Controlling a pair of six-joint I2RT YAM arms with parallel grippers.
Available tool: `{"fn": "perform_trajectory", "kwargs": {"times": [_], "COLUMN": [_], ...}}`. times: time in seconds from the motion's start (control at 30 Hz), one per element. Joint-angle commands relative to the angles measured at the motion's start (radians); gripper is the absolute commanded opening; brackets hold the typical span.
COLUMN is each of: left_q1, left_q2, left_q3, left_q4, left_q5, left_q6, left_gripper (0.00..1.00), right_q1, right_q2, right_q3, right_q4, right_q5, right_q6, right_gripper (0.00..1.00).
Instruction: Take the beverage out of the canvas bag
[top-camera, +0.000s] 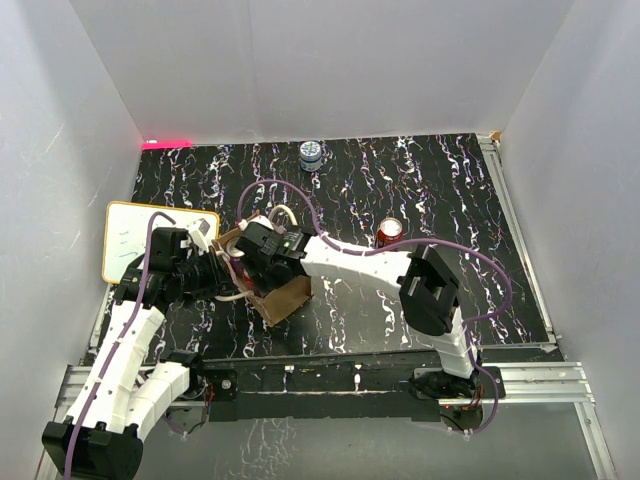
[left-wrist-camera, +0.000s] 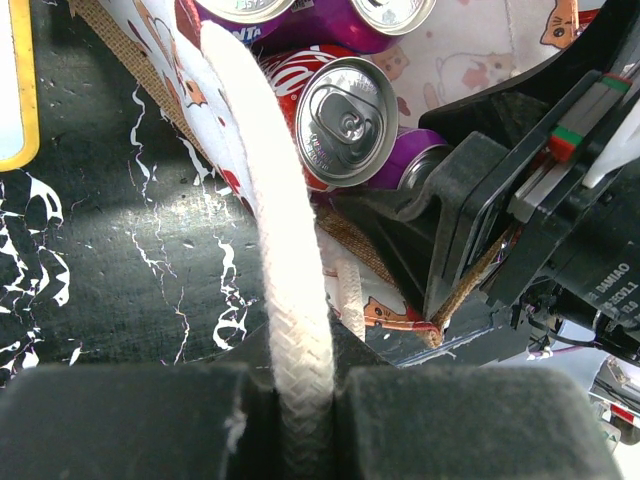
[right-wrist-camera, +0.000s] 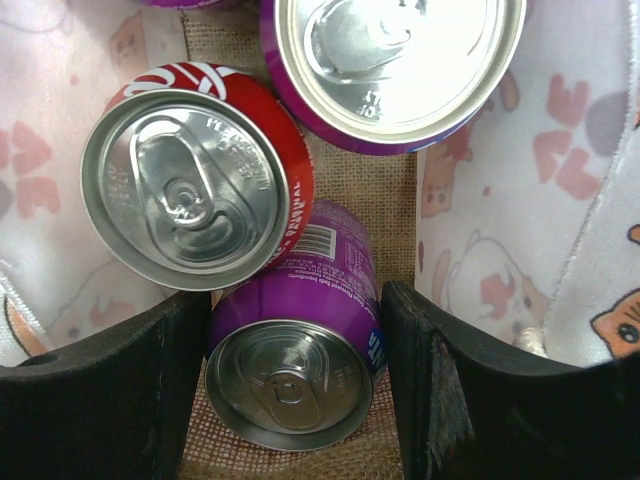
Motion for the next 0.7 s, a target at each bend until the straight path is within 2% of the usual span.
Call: {"fn": "perform_trajectory", "kwargs": {"times": [0.0, 0.13, 0.3, 0.43, 0.57, 0.67], "left_q1": [0.005, 0.005, 0.005, 0.007, 0.011, 0.014], "left_q2": [0.001, 0.001, 0.002, 0.006, 0.007, 0.003], "left_q3": [0.000, 0.000, 0.000, 0.002, 0.001, 0.000], "left_q4": [-0.017, -0.020, -0.020, -0.020, -0.019, -0.019], "left_q5": [0.012, 0.012, 0.014, 0.016, 0.020, 0.020], "left_q6": [0.013, 0.017, 0.018, 0.022, 0.023, 0.023], "left_gripper": [0.00, 0.00, 0.00, 0.00, 0.00, 0.00], "right_q1": [-0.030, -0.033, -0.028, -0.022, -0.020, -0.020], "right_q2": [-0.050, -0.021, 0.018, 0.033, 0.042, 0.049], "right_q3": [0.017, 0.021, 0.022, 0.041, 0.048, 0.048], "right_q4": [-0.055, -0.072, -0.151, -0.222, -0.258, -0.280], "right_q5": [0.036, -0.007, -0.053, -0.062, -0.115, -0.127], "right_q6": [-0.008, -0.014, -0.021, -0.037, -0.078, -0.092], "right_gripper": [0.33, 0.35, 0.60, 0.74, 0.86, 0.88]}}
